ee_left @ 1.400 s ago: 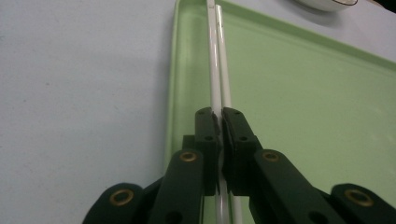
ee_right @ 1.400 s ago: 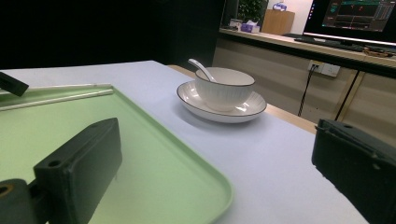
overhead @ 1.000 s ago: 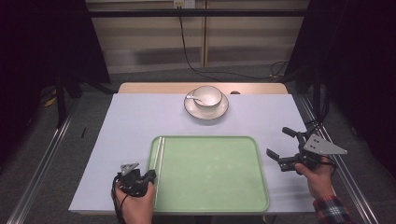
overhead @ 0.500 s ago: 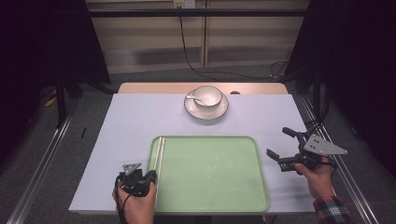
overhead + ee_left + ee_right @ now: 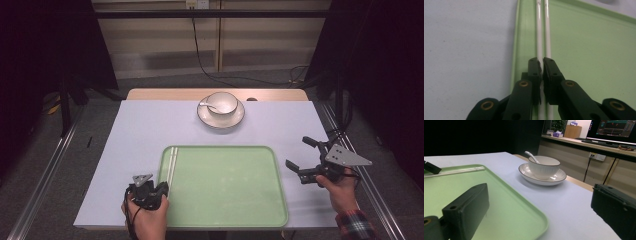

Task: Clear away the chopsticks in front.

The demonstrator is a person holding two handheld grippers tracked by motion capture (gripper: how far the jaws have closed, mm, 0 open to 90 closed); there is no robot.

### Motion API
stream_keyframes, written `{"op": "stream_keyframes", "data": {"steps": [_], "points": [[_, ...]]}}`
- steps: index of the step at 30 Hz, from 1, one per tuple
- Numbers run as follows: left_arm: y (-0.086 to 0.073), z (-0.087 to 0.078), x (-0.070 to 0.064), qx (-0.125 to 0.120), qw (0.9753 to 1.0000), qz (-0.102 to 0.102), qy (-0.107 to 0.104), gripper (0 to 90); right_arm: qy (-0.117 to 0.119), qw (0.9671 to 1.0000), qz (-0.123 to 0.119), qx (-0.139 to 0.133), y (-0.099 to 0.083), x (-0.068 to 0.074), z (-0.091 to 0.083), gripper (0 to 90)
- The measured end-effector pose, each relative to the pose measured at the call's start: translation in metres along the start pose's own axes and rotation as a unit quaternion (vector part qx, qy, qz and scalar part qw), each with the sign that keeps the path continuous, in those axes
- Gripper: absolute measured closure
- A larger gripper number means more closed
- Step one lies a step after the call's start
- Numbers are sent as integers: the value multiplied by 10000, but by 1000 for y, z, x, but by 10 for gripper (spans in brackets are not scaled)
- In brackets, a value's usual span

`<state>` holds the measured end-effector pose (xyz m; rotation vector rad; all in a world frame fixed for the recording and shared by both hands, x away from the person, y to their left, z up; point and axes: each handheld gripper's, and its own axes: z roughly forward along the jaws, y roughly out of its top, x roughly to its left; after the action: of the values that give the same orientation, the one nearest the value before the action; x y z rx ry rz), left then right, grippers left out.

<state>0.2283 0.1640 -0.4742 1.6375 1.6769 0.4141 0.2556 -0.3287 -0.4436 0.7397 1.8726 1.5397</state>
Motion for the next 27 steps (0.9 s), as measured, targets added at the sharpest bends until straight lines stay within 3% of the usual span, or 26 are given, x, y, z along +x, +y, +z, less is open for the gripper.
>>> {"op": "stream_keyframes", "data": {"steps": [2,6,9,11,13,15,18,22,25,27], "points": [[0,0,0,-9,10000,-14,2,841,-46,10000,70,-14,0,1,0,10],[2,0,1,-16,10000,3,-13,822,5,10000,-10,0,0,0,0,10],[5,0,1,-108,9998,-74,-128,789,-23,10000,22,-19,0,0,0,10],[10,0,2,-165,9997,-9,-152,758,-45,10000,55,-20,0,1,0,10],[15,0,2,-236,9994,-35,-264,684,-23,10000,52,-27,0,0,0,10],[20,0,2,-311,9991,91,-288,650,-29,10000,61,-15,0,0,0,10],[29,2,1,-426,9983,113,-384,580,-30,10000,41,-37,0,0,0,10],[41,9,1,-429,9975,138,-550,522,-63,10000,48,-23,0,0,0,11],[49,15,0,-645,9960,349,-514,388,-50,10000,30,-33,1,0,0,11],[55,18,-1,-697,9952,454,-508,345,-25,10000,14,-28,1,0,0,11]]}}
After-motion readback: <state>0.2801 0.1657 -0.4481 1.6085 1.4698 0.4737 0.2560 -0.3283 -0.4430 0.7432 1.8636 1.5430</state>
